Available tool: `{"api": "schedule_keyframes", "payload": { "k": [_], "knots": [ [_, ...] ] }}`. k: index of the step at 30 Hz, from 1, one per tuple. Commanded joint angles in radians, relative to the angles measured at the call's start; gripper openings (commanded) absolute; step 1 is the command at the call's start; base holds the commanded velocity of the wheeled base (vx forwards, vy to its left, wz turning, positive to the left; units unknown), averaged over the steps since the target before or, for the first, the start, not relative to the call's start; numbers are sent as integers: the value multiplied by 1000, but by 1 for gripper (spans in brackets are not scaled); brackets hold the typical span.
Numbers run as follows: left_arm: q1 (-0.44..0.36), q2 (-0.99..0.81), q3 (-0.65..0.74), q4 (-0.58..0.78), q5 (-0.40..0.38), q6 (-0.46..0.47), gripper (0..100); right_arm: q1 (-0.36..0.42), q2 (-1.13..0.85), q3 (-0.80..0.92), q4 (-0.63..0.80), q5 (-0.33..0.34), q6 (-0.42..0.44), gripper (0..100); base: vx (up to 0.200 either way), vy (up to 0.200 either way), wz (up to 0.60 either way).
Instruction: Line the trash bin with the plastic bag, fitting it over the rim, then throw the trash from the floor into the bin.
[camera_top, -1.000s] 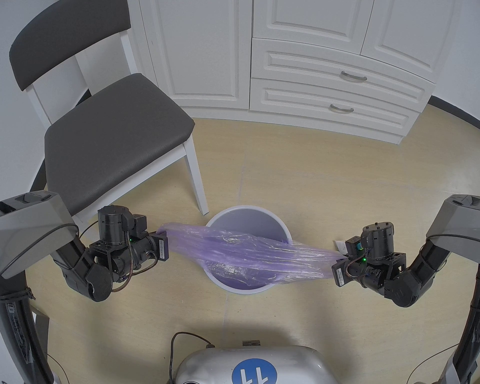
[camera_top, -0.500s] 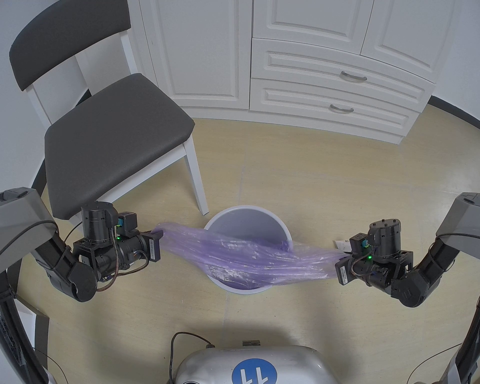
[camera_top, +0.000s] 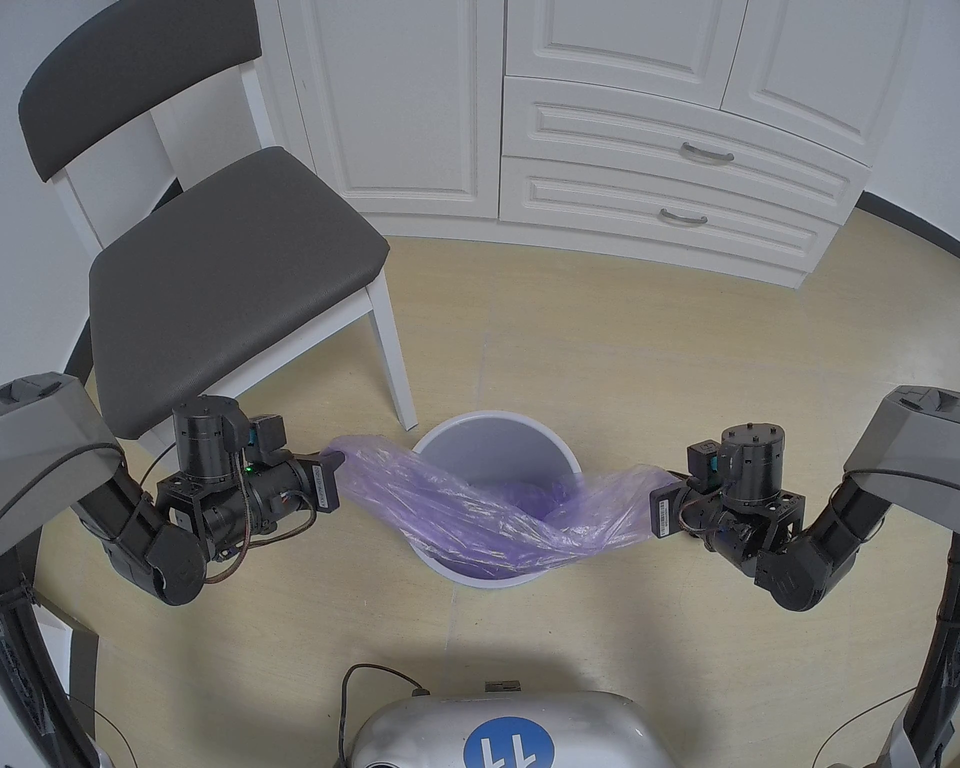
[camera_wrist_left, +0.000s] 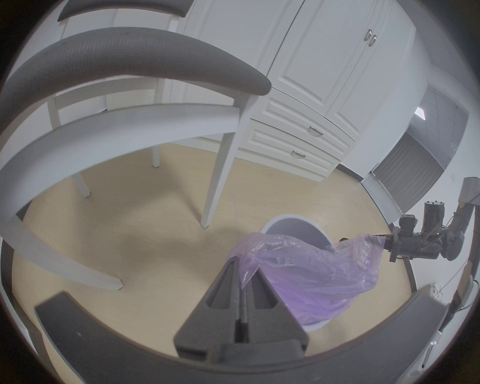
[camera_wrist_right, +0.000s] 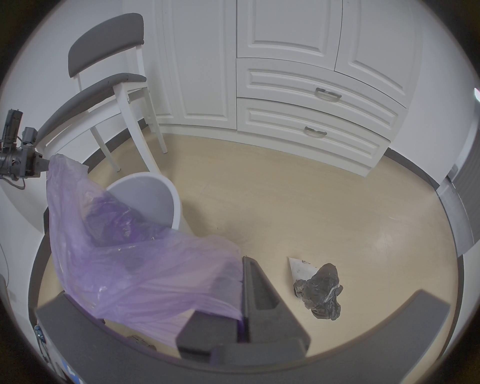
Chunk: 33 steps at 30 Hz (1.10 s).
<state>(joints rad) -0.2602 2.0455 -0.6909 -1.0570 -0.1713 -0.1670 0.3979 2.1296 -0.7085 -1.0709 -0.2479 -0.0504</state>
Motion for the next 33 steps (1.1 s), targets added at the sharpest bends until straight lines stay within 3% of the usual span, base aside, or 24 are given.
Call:
{"api": "schedule_keyframes", "payload": {
  "k": [1,13,19,33],
  "knots": [
    [-13,8,8,-1,-2,0,0,2,18,1,0,1,0,0,0,0,0],
    [7,-68,70,55,-70,46,0,-8,-120,155,85,71,-134,0,0,0,0],
    [18,-142,56,244,-71,87,0,-11,-177,190,181,76,-197,0,0,0,0],
    [35,-179,57,417,-80,188,0,-33,-220,307,183,76,-413,0,0,0,0]
  ]
}}
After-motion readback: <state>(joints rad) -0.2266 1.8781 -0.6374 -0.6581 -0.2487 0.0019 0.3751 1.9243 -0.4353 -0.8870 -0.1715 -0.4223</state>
